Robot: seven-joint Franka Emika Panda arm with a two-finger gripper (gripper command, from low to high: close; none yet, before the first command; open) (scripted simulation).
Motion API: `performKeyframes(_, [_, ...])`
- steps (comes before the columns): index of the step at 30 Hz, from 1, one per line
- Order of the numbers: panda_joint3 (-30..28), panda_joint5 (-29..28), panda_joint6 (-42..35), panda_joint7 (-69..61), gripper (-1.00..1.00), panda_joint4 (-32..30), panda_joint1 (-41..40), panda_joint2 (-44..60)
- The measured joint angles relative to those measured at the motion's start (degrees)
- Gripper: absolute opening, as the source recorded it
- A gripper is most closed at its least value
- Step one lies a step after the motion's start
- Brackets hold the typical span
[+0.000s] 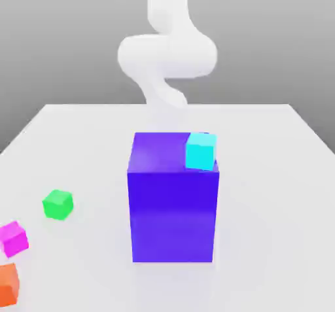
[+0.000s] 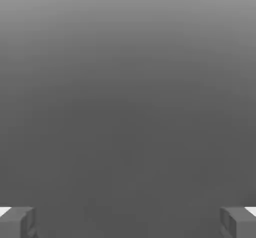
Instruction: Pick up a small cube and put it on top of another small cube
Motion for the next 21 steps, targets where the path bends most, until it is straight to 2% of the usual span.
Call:
performKeyframes(12, [-10.6,0.2,10.4,-0.3,0.0,-4.4,-8.0,25.0])
performKeyframes(21, [-16.8,6.8,17.9,-5.2,0.0,-7.7,-16.6,44.2])
